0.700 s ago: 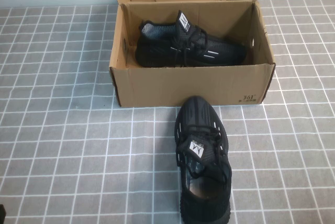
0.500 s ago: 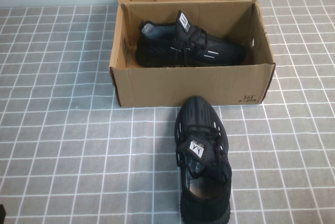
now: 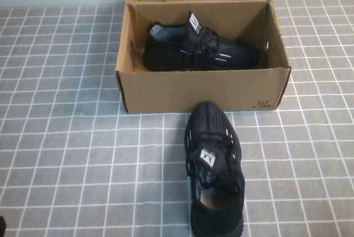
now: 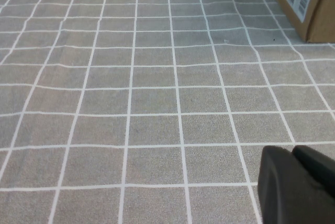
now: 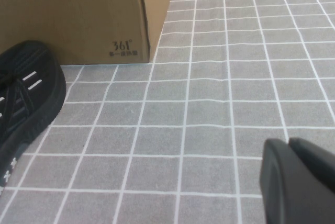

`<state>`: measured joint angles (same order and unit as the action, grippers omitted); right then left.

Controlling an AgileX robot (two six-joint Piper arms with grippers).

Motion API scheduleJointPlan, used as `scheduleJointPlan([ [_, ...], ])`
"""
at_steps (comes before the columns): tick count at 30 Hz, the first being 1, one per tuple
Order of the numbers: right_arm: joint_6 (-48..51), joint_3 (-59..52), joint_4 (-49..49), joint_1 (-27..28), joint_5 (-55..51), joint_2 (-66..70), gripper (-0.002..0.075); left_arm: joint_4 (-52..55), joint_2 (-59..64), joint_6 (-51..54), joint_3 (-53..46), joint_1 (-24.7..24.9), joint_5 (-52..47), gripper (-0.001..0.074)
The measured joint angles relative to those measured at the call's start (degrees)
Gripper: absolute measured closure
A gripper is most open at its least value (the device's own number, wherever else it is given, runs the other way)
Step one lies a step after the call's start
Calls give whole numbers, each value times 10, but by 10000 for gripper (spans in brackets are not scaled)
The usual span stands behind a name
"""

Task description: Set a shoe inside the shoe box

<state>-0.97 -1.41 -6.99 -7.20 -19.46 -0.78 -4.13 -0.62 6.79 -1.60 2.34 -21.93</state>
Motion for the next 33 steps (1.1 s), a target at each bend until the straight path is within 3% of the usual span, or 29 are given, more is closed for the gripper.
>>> scheduleJointPlan([
  [33,0,0,-9,0,1,0,742,0,0,0,0,0,0,736],
])
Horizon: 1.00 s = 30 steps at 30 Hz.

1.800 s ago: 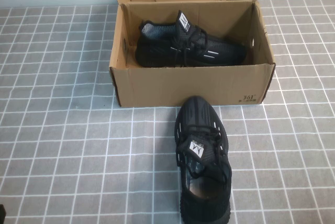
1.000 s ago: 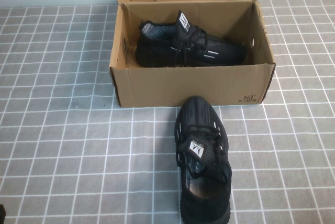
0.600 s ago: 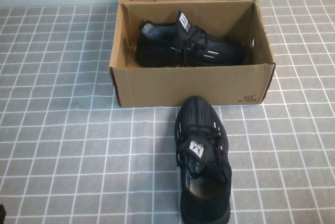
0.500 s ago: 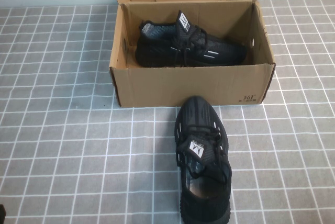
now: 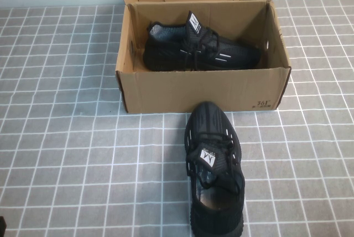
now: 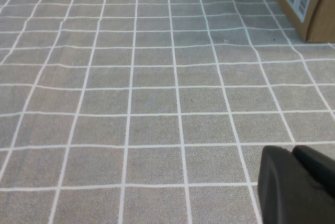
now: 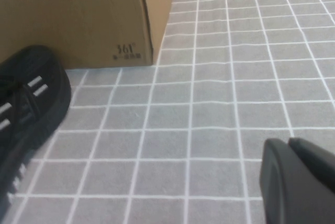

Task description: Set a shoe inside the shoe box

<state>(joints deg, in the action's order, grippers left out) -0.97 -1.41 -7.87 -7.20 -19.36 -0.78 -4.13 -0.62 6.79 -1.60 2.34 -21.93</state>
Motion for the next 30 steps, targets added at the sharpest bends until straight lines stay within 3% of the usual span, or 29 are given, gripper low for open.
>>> scheduleJointPlan([
  [5,0,0,-76,0,41,0,742,0,0,0,0,0,0,736],
  [12,0,0,-277,0,140,0,742,0,0,0,0,0,0,736],
  [18,0,0,-361,0,140,0,742,0,0,0,0,0,0,736],
  [24,-1,34,-402,0,11,19,742,0,0,0,0,0,0,736],
  [30,0,188,-308,0,-175,178,742,0,0,0,0,0,0,736],
])
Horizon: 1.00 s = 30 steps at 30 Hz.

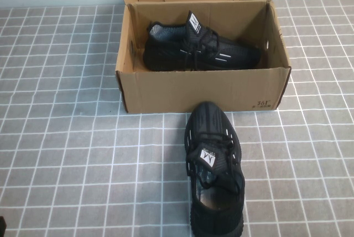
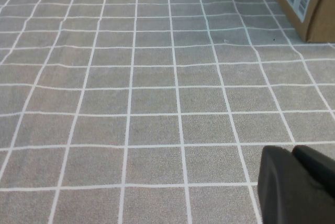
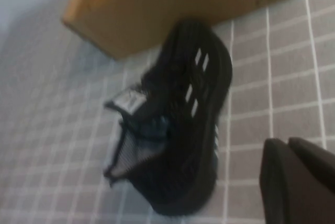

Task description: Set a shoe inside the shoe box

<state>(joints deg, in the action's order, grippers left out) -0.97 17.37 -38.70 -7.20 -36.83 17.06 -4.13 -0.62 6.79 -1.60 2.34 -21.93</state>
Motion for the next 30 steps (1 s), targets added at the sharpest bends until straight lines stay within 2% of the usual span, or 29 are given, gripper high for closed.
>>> scheduleJointPlan([
  [8,55,176,90,0,-171,223,742,0,0,0,0,0,0,736],
  [13,97,250,103,0,-199,346,742,0,0,0,0,0,0,736],
  [16,110,285,108,-19,-199,407,742,0,0,0,0,0,0,736],
  [22,115,354,128,-116,-193,511,742,0,0,0,0,0,0,736],
  [30,131,449,219,-319,-209,629,742,0,0,0,0,0,0,736],
])
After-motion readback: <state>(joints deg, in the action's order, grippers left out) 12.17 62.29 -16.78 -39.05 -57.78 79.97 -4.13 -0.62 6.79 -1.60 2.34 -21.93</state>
